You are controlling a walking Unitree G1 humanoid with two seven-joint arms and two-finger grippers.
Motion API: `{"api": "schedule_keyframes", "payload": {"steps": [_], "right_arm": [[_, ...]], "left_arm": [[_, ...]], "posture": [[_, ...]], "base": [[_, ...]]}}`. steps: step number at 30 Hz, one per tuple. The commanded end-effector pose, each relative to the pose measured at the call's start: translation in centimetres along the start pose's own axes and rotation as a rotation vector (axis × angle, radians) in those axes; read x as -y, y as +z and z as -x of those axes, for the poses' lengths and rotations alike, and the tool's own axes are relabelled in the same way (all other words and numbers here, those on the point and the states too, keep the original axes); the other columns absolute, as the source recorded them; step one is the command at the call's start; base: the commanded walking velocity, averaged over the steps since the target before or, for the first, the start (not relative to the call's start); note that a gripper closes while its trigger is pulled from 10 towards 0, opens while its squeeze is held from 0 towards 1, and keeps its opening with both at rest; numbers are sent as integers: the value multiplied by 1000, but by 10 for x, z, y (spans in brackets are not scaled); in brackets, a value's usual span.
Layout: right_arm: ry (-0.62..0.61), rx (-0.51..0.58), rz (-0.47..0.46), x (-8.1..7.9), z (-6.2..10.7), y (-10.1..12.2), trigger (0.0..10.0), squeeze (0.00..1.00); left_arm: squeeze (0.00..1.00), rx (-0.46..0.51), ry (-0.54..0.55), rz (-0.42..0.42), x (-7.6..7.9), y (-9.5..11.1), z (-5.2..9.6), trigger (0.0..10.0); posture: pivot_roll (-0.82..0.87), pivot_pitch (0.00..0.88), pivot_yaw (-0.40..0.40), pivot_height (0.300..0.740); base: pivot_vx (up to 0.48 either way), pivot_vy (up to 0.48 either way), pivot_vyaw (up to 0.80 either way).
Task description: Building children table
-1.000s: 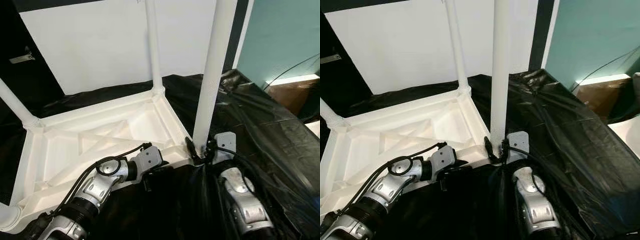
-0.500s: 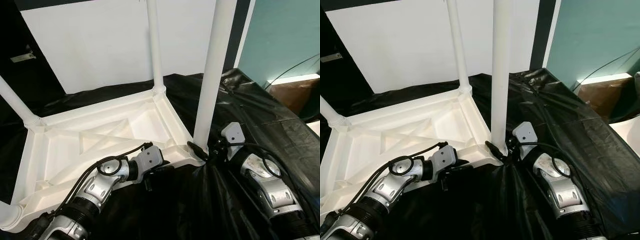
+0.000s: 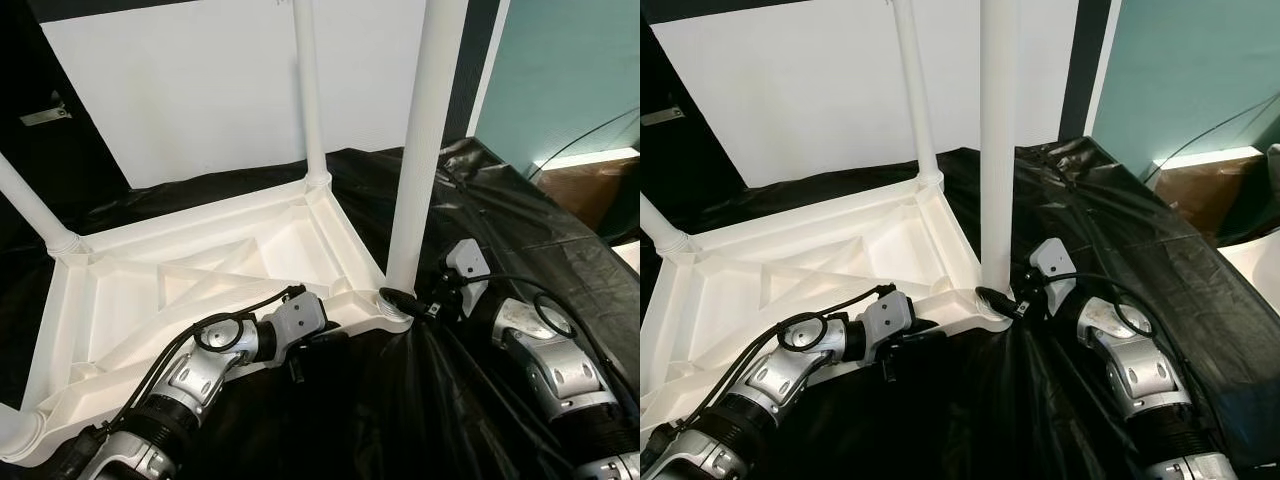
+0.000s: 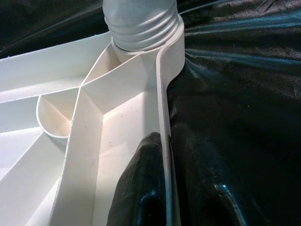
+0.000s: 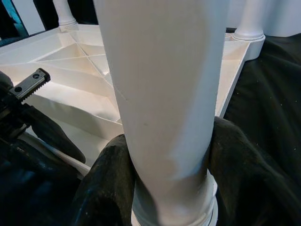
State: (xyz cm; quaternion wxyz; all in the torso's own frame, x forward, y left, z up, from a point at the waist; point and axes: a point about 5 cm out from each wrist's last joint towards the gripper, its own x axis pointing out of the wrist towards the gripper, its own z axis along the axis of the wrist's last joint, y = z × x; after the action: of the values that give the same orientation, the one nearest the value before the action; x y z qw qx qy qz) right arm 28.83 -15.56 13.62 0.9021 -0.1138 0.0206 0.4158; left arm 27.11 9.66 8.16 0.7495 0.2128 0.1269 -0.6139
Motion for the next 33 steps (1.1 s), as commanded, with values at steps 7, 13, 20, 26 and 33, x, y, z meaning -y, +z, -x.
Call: {"api": "schedule_keyframes", "payload": {"steps": [7,13,20,26,33], "right_arm": [[-219,79,-168,-22,-16,-1,0,0],[-642,61,-168,-26,-9,-15,0,0],[-910,20,-132,-22,4,-23,0,0],[-898,5,-138,-21,1,-23,7608,0],[-775,36,-141,-27,-10,-18,10000,1000]], "left_arm": [[0,-200,-232,180,48,-53,-8,10000],[0,-196,-234,178,49,-51,-9,10000],[0,-201,-234,178,49,-52,-7,10000],[0,-200,-230,177,48,-52,-7,10000],[0,-198,-229,178,48,-51,-9,10000]], "posture": [[-39,10,14,740],[-37,11,18,740],[-29,8,16,740],[-31,6,15,740],[-43,4,17,740]], "base": [[0,0,0],[0,0,0],[0,0,0],[0,0,0],[0,0,0]]}}
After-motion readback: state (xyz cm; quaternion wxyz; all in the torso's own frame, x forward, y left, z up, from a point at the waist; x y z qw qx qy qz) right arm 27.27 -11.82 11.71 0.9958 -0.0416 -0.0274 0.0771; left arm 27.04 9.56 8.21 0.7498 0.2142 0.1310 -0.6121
